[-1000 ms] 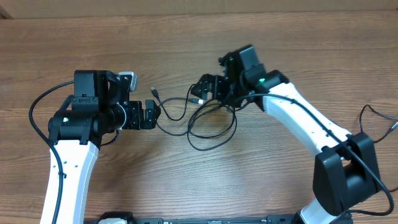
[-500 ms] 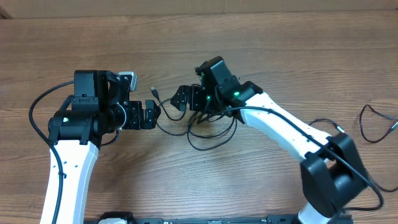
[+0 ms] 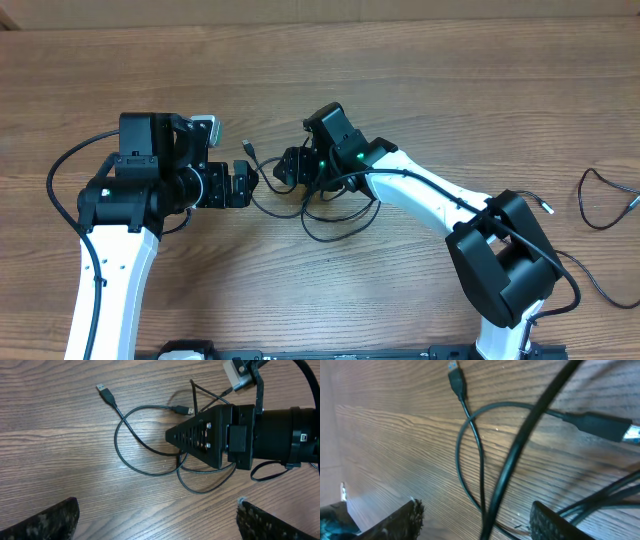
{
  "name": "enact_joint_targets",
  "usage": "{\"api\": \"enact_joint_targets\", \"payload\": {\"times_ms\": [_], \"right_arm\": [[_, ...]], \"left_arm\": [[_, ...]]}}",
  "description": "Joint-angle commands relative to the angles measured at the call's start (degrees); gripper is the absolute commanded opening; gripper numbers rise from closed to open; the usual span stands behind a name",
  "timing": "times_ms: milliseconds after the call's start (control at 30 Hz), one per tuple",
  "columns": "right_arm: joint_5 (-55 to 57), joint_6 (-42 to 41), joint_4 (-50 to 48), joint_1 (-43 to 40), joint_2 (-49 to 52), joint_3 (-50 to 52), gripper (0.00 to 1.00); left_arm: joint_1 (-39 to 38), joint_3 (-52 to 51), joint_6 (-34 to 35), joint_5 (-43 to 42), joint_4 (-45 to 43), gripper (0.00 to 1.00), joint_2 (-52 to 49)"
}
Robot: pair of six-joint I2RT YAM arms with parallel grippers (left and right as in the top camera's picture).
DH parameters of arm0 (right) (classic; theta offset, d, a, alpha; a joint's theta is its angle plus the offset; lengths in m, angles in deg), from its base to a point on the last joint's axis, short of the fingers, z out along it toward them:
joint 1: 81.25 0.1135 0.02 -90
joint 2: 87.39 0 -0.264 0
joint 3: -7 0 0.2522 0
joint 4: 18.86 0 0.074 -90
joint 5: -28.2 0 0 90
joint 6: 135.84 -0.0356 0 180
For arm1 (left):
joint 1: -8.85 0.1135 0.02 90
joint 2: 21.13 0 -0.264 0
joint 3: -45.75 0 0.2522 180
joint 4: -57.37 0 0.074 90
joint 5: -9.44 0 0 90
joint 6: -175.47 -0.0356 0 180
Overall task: Untangle cables
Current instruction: 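Grasp a cable from the pile with the right gripper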
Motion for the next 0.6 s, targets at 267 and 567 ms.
{"api": "enact_joint_targets", "payload": {"times_ms": [267,567], "right_arm": [[-0.2,0.0,-2.5,0.3,4.0,-0.2,0.13],[-0.2,3.5,4.7,-7.0,0.0,-2.1,0.04]], "left_arm": [[0.2,0.2,-1.6,-0.8,-0.3,1.00,0.6],[0.2,0.2,-1.6,-0.8,-0.3,1.00,0.6]]}}
